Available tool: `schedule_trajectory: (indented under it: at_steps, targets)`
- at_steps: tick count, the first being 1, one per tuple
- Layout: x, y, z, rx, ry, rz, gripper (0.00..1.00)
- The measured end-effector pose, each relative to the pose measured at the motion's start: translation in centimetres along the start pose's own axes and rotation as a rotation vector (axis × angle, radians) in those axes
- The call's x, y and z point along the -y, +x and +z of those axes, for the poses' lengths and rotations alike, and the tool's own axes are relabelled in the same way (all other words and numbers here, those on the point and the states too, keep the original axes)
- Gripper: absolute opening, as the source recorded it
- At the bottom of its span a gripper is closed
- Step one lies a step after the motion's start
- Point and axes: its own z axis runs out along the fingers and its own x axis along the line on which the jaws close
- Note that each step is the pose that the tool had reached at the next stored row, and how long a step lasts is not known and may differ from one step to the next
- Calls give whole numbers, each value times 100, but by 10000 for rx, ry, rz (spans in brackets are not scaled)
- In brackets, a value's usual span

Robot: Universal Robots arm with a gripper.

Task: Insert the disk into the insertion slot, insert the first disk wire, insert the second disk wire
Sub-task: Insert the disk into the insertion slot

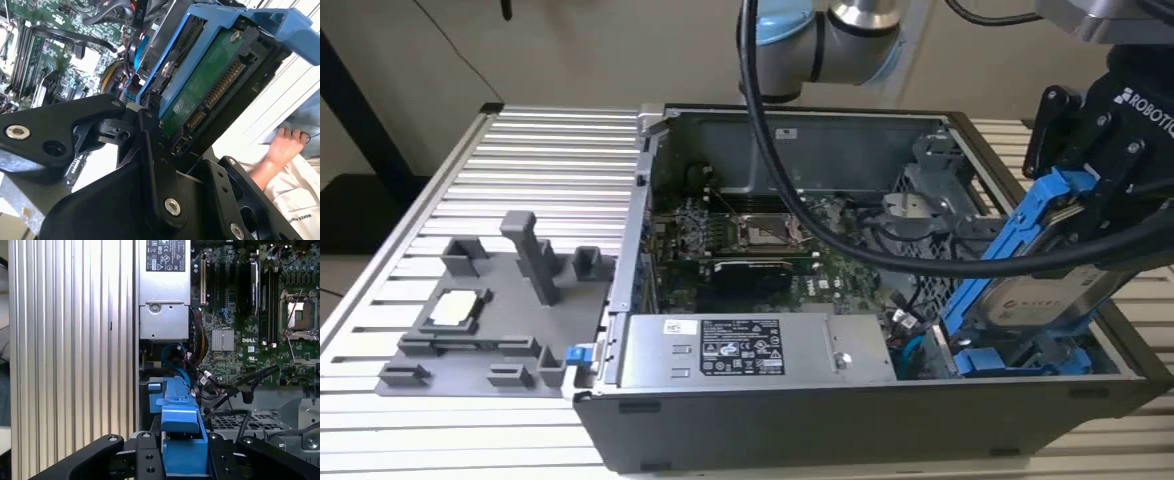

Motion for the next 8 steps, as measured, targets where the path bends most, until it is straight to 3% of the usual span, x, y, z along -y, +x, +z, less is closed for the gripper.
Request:
schedule_trajectory:
  at_steps: [8]
  targets:
    - [54,0,99,3,0,0,33]
